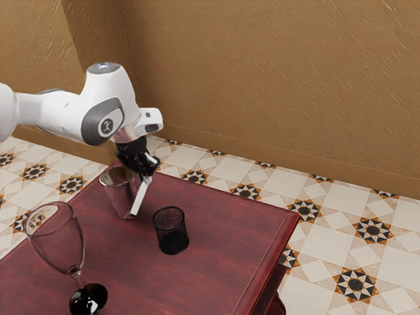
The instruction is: Put the marker into the pen holder.
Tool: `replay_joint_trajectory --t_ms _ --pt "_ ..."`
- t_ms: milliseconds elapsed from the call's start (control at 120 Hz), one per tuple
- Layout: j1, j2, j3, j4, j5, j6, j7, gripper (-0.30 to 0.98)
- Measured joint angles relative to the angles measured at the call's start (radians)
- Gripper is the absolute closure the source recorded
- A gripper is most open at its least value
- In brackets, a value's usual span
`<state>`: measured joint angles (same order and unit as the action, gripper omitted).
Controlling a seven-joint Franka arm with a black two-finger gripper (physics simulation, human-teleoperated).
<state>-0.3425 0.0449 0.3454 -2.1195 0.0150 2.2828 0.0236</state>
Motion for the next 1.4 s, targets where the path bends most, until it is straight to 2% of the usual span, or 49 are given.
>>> replay_joint_trajectory --t_ms 133,267,433,500,608,758,983,1400 --pt "-0.024 -0.007 -0.001 0.063 0.004 -0.008 -0.003 0.77" --pt "-0.06 -0.03 0.004 0.029 -0.001 0.069 0.006 0.78" --pt "-0.143 -0.045 0.039 -0.064 -0.128 0.269 0.079 0.78" --pt "-0.096 -0.049 -0.028 -0.078 -0.156 0.324 0.111 0.78" --pt "-0.129 -0.058 -0.028 -0.116 -0.181 0.388 0.159 0.79" --pt "-0.181 -0.087 0.0 -0.157 -0.195 0.436 0.214 0.79" --pt "-0.086 -0.109 0.009 -0.189 -0.203 0.466 0.279 0.79" --pt "-0.11 -0.162 0.011 -0.276 -0.206 0.479 0.348 0.79"
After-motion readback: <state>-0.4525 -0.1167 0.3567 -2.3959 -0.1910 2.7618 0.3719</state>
